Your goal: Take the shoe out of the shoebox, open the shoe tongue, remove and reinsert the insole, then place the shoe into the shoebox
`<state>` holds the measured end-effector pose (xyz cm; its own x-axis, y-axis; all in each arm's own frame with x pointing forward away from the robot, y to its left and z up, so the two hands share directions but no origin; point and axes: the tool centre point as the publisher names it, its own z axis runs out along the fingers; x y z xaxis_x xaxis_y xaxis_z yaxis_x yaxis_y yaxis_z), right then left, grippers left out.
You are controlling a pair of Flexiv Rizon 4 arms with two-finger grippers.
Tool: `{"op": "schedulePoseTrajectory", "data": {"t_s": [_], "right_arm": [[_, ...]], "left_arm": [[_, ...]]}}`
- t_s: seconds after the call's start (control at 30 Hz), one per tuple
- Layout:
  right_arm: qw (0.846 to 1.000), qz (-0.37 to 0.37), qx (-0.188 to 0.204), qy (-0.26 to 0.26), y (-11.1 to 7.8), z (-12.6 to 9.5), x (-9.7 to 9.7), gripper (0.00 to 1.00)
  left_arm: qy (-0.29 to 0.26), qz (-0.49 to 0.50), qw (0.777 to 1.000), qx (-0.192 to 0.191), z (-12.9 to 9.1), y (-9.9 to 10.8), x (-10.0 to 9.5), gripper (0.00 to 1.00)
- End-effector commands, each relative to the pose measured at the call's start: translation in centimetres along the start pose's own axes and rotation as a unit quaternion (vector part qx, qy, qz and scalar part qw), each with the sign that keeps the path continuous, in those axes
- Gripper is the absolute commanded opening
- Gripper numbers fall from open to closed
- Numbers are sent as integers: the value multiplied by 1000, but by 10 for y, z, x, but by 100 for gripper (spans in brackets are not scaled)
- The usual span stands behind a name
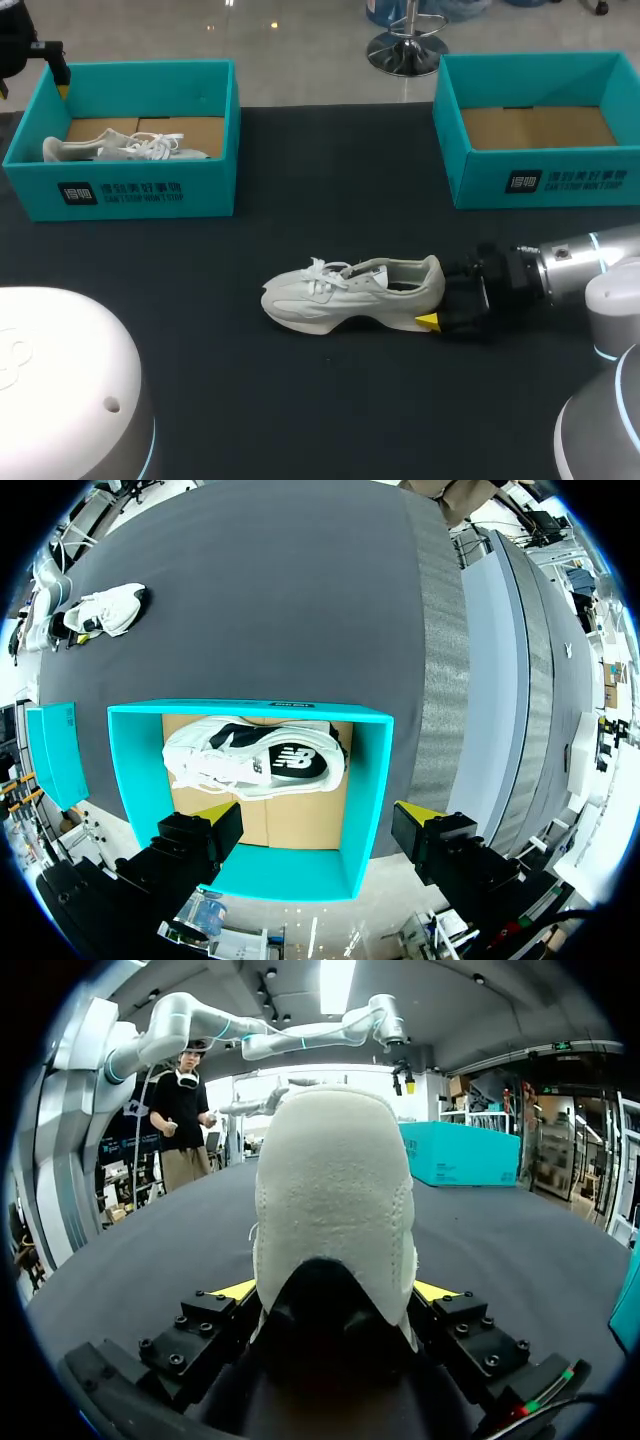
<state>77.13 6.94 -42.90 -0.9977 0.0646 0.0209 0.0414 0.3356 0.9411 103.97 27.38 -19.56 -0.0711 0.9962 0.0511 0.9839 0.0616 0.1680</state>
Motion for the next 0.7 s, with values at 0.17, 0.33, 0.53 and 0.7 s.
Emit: {"op": "schedulePoseTrajectory", "data": {"t_s": [0.17, 0.33, 0.53, 0.7], "right_arm": [[1000, 0, 0, -2, -3, 5, 0, 0], [1000, 0, 0, -2, -3, 5, 0, 0], [1000, 0, 0, -2, -3, 5, 0, 0], [1000, 0, 0, -2, -3, 5, 0, 0]], "left_arm": [[1, 0, 1000, -1, 0, -1, 0, 100], [1, 0, 1000, -1, 0, -1, 0, 100], [-2, -1, 1000, 6, -5, -4, -3, 100], [-12, -19, 1000, 17, -18, -26, -21, 100]]}}
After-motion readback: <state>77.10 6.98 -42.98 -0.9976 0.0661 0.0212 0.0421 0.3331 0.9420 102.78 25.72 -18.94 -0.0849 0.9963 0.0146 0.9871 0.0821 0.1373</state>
